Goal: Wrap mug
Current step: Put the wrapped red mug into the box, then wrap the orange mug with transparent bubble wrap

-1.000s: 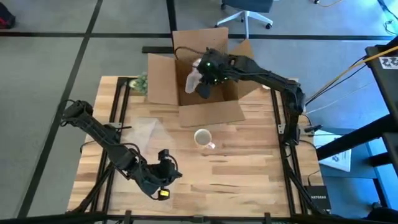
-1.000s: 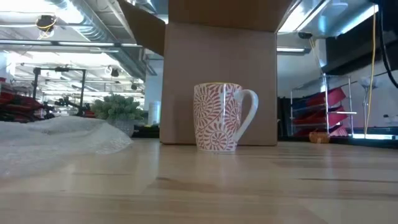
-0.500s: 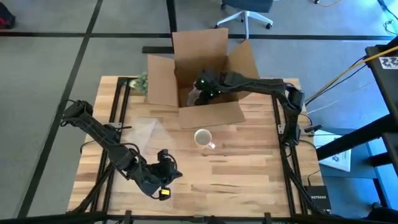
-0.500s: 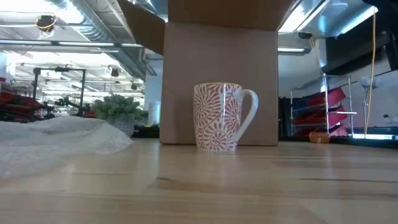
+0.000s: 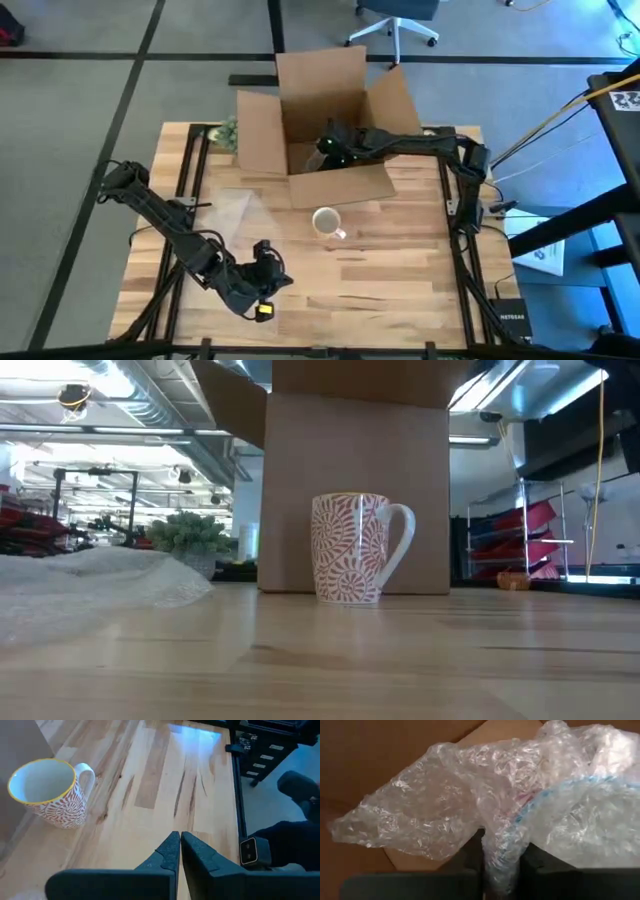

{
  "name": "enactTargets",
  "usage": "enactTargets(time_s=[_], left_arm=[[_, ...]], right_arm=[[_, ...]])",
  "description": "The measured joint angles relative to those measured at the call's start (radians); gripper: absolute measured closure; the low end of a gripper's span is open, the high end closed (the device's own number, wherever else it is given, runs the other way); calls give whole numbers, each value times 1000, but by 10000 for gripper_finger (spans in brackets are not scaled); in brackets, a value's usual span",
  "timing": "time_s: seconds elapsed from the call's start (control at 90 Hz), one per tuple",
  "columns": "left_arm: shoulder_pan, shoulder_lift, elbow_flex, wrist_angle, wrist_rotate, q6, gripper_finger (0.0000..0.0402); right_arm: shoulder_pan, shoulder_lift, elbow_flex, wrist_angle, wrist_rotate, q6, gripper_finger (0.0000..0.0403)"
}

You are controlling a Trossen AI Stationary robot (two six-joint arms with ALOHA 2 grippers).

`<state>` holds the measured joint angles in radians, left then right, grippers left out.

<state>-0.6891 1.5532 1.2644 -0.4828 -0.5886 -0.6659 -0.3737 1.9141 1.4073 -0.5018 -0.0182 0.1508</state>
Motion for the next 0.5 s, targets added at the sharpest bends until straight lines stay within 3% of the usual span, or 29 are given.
enactTargets(time_s=[0.256,0.4,0.5], left_arm=[[0,0,0,-2,1,1,402],[0,0,0,-8,3,1,402],[-1,0,0,-9,4,15,402]], right_arm=[[0,0,50,27,3,-2,273],[1,-14,195,-50,-2,-51,220],[1,-15,344,-202,-41,-78,189]])
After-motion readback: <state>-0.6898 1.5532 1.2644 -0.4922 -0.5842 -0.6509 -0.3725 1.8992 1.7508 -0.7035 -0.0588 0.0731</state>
